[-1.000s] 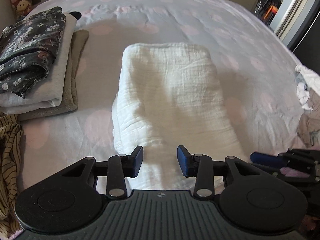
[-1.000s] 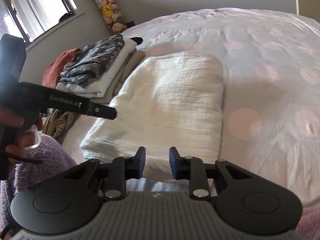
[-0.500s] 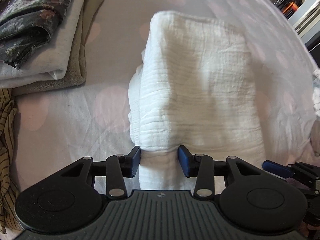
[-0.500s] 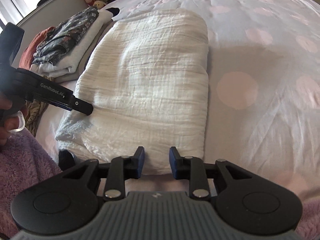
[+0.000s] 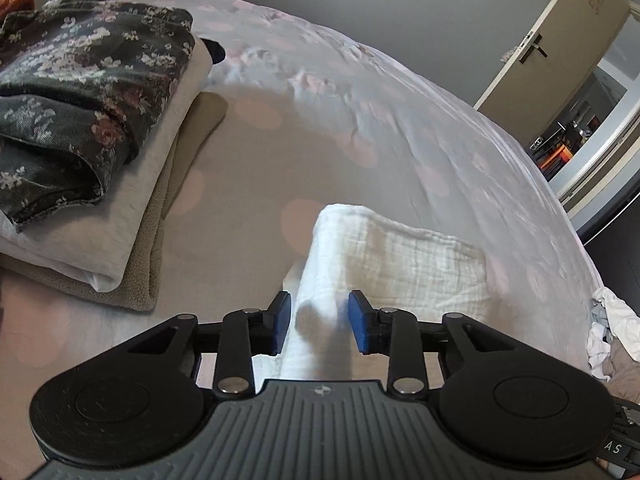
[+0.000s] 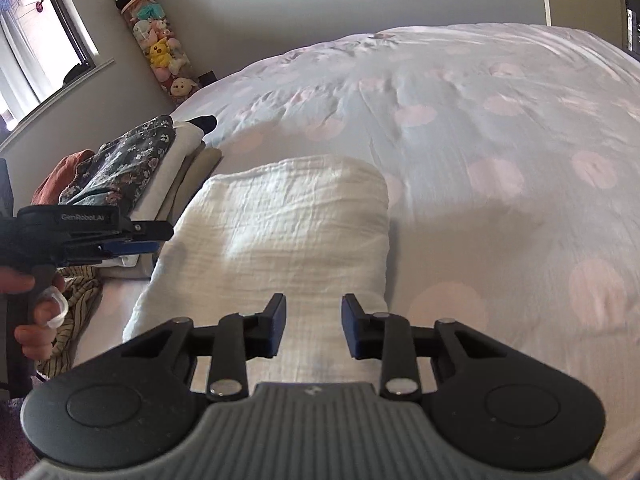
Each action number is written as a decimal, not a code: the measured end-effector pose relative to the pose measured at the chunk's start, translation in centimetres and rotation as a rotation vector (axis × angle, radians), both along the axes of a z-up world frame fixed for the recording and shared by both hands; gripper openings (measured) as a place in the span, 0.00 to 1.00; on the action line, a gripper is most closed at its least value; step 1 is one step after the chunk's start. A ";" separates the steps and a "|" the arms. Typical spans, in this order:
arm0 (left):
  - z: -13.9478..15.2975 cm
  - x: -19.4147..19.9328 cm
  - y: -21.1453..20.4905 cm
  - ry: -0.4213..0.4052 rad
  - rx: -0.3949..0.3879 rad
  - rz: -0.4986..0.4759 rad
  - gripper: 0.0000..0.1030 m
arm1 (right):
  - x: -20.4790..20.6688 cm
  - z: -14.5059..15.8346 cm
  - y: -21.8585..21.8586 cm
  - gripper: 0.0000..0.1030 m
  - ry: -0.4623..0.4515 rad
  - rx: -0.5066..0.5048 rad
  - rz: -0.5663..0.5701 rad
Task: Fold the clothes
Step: 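Grasp the folded white gauze garment edge with the left tool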
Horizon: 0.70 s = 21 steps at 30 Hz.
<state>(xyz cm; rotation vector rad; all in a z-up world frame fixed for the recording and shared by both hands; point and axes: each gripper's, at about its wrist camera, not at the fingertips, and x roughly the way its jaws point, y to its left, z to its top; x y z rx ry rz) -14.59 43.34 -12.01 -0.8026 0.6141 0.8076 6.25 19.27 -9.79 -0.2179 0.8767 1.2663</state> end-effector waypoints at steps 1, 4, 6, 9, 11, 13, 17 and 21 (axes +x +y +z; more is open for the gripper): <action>-0.7 0.1 0.4 0.007 -0.011 0.005 0.25 | 0.2 -0.2 0.7 0.29 -0.004 -0.001 0.000; -2.8 0.2 1.2 0.038 -0.067 0.009 0.25 | 0.9 -1.7 2.9 0.29 0.007 -0.033 -0.001; -3.7 0.0 1.3 0.035 -0.095 0.008 0.25 | 1.2 -2.8 4.1 0.29 0.009 -0.067 0.000; -3.9 -0.5 1.2 0.008 -0.104 0.005 0.37 | 1.6 -3.6 4.3 0.37 0.023 -0.067 0.011; -3.7 -1.1 1.0 -0.013 -0.103 0.007 0.58 | 2.1 -3.6 4.0 0.47 0.027 -0.048 0.014; -4.4 -1.2 1.0 -0.009 -0.143 0.000 0.60 | 2.7 -3.7 3.7 0.59 0.030 -0.045 -0.004; -5.3 -1.5 1.3 -0.026 -0.196 0.001 0.61 | 4.7 -4.8 3.7 0.62 0.128 -0.073 -0.055; -5.6 -1.2 1.3 -0.030 -0.195 -0.027 0.60 | 5.4 -6.6 4.7 0.65 0.211 -0.095 -0.061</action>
